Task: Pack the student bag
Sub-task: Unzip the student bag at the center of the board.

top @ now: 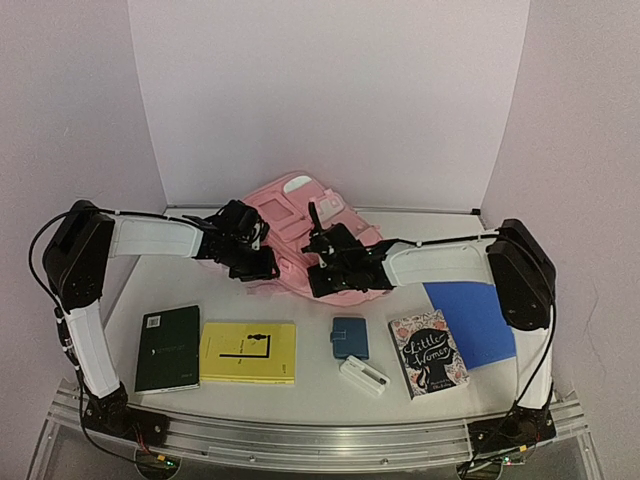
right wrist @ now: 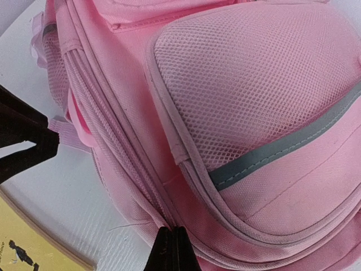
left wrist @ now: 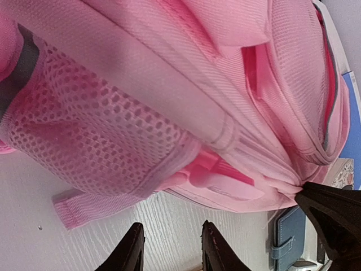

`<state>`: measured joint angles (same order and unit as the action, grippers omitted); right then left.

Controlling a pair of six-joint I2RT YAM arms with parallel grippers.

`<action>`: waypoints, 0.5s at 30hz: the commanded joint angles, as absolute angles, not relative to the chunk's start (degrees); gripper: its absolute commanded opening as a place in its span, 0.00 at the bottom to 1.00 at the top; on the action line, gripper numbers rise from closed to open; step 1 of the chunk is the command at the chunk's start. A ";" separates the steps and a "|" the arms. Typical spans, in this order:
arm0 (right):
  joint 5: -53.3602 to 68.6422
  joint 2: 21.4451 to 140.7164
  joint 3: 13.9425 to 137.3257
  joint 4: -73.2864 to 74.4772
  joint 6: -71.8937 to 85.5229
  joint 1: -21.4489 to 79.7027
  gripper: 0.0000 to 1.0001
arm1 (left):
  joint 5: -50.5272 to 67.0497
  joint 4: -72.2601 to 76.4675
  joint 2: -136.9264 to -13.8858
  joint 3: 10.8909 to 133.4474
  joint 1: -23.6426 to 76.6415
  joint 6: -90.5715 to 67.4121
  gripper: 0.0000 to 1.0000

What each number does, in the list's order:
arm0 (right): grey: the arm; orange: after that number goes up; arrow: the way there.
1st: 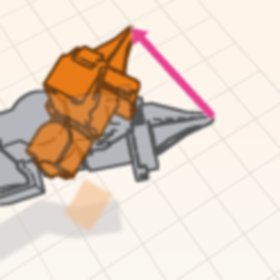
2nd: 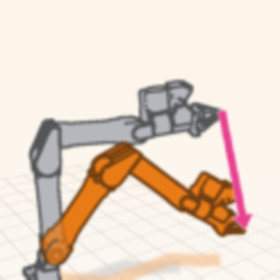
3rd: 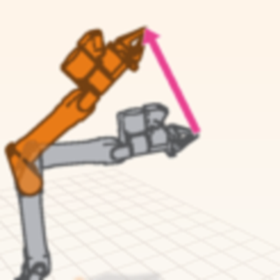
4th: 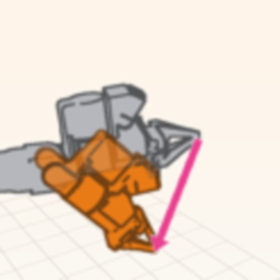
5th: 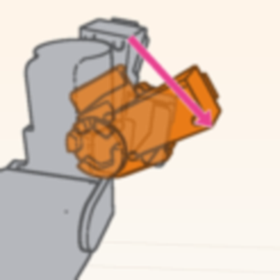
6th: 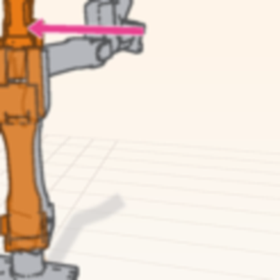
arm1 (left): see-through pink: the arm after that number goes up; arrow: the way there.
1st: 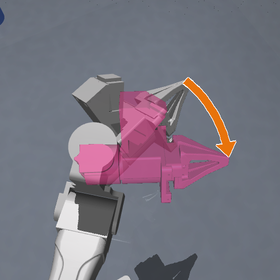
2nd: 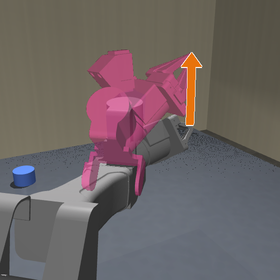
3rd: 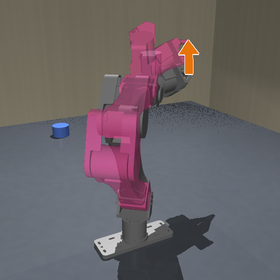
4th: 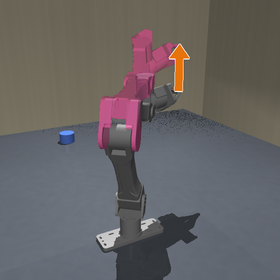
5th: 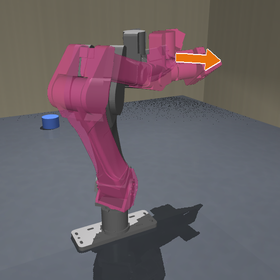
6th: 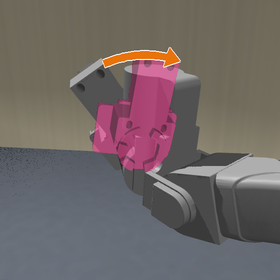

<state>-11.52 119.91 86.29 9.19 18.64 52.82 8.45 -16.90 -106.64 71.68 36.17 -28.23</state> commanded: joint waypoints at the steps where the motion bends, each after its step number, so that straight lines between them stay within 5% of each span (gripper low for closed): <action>1: -9.72 113.38 84.76 9.18 22.08 53.07 0.00 | 10.22 -13.45 -106.95 73.36 36.04 -26.06 0.35; 15: -7.47 108.62 82.24 8.88 24.48 53.11 0.00 | 10.40 -11.59 -107.19 73.97 37.19 -22.04 0.31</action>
<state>-8.50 113.68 81.99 10.31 22.93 52.75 12.96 -11.54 -106.85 71.66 36.96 -24.66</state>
